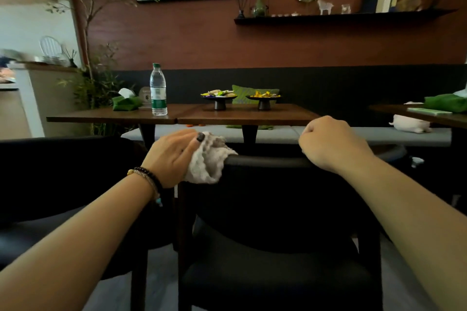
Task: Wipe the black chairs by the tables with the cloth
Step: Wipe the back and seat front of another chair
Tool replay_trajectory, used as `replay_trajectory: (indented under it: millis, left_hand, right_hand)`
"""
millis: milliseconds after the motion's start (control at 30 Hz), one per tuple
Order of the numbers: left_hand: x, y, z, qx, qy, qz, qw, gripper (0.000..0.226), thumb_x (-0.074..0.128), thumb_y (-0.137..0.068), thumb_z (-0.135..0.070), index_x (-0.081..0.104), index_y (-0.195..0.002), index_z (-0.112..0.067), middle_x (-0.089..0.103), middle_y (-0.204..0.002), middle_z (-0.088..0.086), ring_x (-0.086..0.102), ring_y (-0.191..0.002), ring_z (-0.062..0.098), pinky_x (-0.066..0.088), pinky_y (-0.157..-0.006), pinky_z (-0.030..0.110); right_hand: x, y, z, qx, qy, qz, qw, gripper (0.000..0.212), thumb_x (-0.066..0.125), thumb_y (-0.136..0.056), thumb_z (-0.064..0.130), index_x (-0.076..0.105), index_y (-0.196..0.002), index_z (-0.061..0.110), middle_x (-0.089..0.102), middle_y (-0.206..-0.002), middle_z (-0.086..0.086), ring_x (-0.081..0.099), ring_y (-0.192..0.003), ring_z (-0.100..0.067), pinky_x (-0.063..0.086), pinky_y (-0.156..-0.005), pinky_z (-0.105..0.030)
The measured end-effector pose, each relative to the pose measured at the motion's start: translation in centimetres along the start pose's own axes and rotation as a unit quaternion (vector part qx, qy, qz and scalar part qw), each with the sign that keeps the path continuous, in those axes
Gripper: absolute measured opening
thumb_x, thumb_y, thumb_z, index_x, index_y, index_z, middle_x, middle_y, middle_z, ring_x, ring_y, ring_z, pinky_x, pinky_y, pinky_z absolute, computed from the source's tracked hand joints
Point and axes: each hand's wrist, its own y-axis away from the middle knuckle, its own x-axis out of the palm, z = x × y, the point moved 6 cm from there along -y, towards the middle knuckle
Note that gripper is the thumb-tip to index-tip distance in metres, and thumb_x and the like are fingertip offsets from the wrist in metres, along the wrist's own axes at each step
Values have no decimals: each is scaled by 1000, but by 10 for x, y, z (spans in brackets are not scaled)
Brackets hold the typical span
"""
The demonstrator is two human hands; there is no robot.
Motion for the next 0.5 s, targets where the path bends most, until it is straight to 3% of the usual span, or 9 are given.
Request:
replay_trajectory:
  millis: [67, 133, 200, 267, 400, 500]
  left_hand:
    - [6, 3, 34, -117, 74, -39, 990, 54, 29, -98, -42, 68, -99, -5, 67, -100, 11, 60, -94, 24, 47, -86, 38]
    - [12, 13, 62, -246, 191, -102, 945, 36, 40, -102, -28, 66, -86, -9, 65, -92, 13, 58, -88, 23, 46, -86, 41]
    - [17, 21, 77, -329, 225, -123, 909, 25, 45, -102, -22, 65, -88, -17, 66, -98, 13, 58, -94, 23, 45, -93, 41]
    - [18, 20, 71, -331, 219, -87, 914, 16, 50, -99, -30, 65, -97, -27, 67, -112, 8, 58, -106, 20, 42, -96, 34]
    - [10, 16, 35, -239, 206, -9, 949, 45, 51, -69, -83, 63, -91, -45, 62, -90, -19, 63, -92, 9, 50, -81, 30]
    - [4, 21, 16, -166, 158, -7, 973, 31, 49, -77, -74, 59, -92, -49, 56, -89, -22, 58, -88, 7, 49, -82, 35]
  right_hand:
    - [-2, 2, -1, -2, -2, 3, 1000, 18, 48, -88, 25, 65, -93, 21, 61, -92, -3, 58, -83, -24, 52, -79, -41]
    - [-4, 3, -1, -4, -6, 6, 1000, 19, 48, -88, 26, 65, -94, 21, 63, -93, -3, 59, -85, -24, 52, -82, -42]
    - [-4, 4, 0, -5, -3, 9, 1000, 20, 48, -88, 27, 65, -95, 21, 63, -93, -3, 60, -85, -24, 53, -81, -42]
    - [-4, 2, 1, -6, 6, 9, 1000, 20, 48, -88, 28, 65, -95, 21, 64, -91, -3, 62, -84, -23, 54, -80, -42]
    - [0, -4, 1, 0, 16, 23, 1000, 17, 50, -90, 28, 66, -93, 21, 65, -88, -3, 64, -83, -21, 55, -81, -42]
    - [1, -6, 2, 1, 13, 20, 1000, 16, 53, -90, 28, 67, -91, 20, 66, -89, -3, 64, -83, -21, 56, -81, -42]
